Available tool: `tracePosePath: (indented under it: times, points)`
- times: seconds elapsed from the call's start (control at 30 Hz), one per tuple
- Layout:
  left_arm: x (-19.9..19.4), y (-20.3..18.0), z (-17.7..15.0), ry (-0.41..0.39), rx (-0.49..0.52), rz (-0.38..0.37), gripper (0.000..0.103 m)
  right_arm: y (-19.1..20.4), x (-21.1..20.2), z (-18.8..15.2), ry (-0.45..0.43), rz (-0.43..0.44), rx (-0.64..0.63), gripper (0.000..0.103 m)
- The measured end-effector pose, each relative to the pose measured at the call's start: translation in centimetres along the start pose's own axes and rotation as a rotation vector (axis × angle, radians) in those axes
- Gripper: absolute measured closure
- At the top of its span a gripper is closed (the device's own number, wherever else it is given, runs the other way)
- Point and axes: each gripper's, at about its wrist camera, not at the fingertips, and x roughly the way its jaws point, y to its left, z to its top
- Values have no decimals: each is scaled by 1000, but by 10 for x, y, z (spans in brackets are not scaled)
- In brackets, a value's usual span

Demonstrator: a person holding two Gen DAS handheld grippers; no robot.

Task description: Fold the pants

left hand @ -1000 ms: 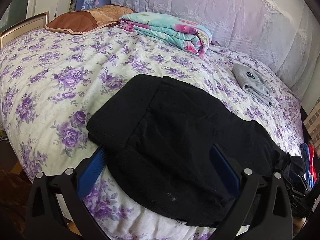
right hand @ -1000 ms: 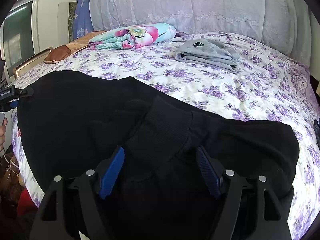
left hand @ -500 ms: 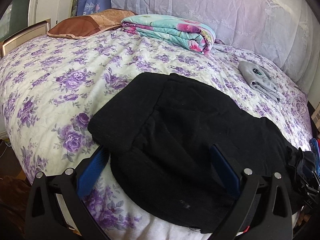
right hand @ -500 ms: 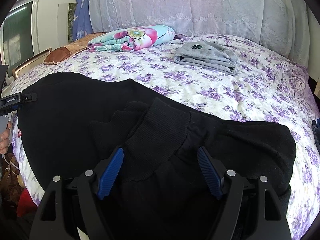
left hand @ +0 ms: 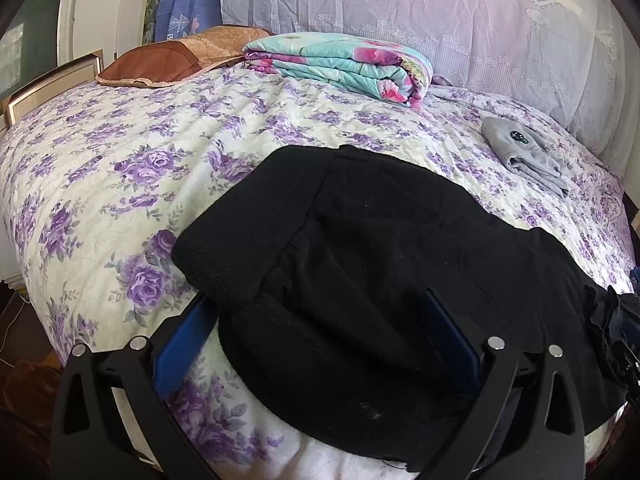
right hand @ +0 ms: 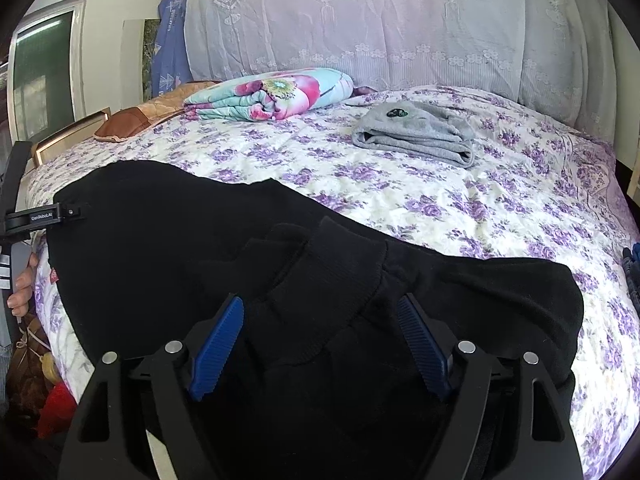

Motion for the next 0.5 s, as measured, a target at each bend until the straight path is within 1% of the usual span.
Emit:
tracePosePath:
  times: [0.13, 0.2, 0.33, 0.4, 0.5]
  points:
    - [-2, 4, 2, 13, -21, -28, 5, 15, 1, 5, 2, 8, -51, 22]
    - [-5, 8, 4, 20, -50, -66, 5, 20, 2, 5, 7, 5, -68, 21]
    - [-10, 18, 8, 37, -138, -185, 5, 21, 1, 4, 7, 8, -60, 21]
    - [-9, 21, 8, 42, -162, -215, 5, 19, 1, 5, 11, 12, -50, 21]
    - [-4, 21, 7, 38, -159, -240, 5, 16, 2, 4, 11, 14, -37, 21]
